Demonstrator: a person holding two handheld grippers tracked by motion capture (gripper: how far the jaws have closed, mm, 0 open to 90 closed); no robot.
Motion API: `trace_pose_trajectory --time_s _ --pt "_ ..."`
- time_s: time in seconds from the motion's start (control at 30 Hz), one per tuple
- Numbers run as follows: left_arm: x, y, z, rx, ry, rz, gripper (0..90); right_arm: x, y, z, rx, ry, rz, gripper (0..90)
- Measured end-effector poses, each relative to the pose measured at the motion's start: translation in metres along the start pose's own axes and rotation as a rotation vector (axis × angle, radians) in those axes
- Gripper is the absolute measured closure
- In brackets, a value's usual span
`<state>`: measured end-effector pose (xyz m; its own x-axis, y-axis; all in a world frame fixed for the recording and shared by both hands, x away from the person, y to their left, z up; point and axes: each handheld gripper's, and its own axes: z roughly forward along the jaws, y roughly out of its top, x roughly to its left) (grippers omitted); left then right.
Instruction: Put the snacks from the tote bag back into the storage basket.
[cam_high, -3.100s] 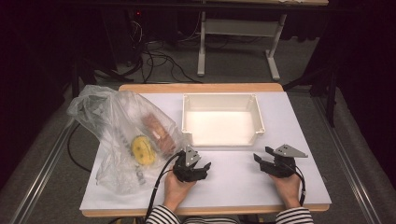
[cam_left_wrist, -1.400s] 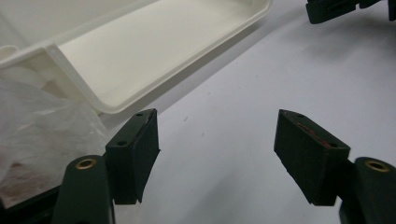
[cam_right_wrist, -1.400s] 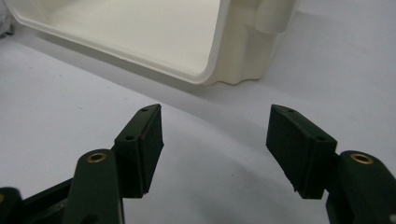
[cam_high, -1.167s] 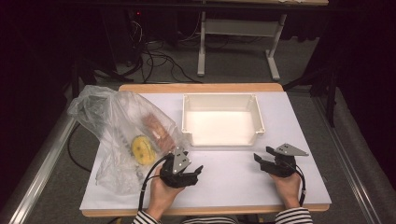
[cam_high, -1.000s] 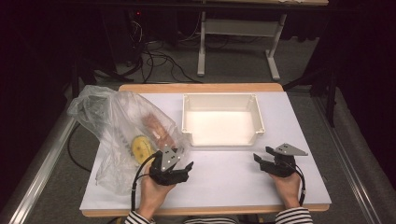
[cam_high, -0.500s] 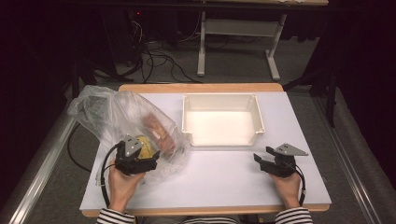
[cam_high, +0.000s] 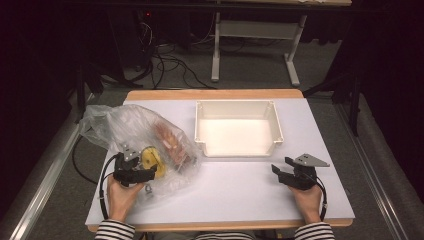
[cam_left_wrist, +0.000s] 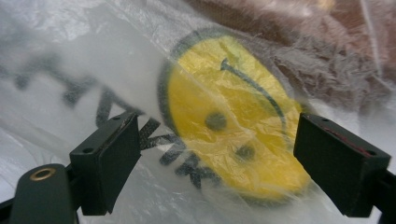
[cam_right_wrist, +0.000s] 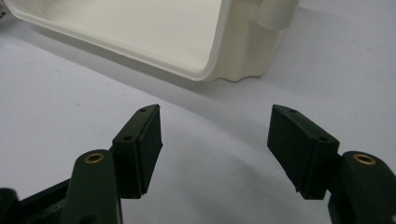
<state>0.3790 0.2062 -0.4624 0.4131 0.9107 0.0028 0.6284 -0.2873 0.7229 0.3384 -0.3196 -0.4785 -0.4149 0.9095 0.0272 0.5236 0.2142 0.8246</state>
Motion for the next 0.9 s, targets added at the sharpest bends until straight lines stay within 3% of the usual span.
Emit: trace_pose_trajectory --time_s 0.17,0.23,0.43,0.53,0.7,0.83,0.9 --pt "0.002 -0.005 0.011 0.042 -0.007 -0.008 15.7 0.000 0.000 0.000 0.002 -0.002 -0.001 35.5" --pt "0.004 -0.009 0.018 0.060 -0.025 -0.043 15.6 0.000 0.000 0.000 0.001 -0.002 -0.003 35.5" --pt "0.002 -0.009 0.019 0.054 -0.003 -0.022 18.7 -0.001 0.000 0.001 0.002 -0.002 -0.006 35.4" --pt "0.001 -0.010 0.015 0.036 -0.015 -0.005 32.7 0.000 0.000 0.001 0.009 -0.005 -0.002 35.4" --pt "-0.005 -0.012 0.011 0.019 -0.055 0.043 69.0 0.000 0.000 0.001 0.013 -0.001 -0.003 35.4" --pt "-0.004 -0.012 0.010 0.027 -0.085 0.045 86.0 0.000 0.001 0.001 0.013 -0.006 0.000 35.4" --pt "-0.004 -0.013 0.010 0.025 -0.095 0.053 89.1 0.000 0.001 0.002 0.018 -0.004 0.001 35.2"
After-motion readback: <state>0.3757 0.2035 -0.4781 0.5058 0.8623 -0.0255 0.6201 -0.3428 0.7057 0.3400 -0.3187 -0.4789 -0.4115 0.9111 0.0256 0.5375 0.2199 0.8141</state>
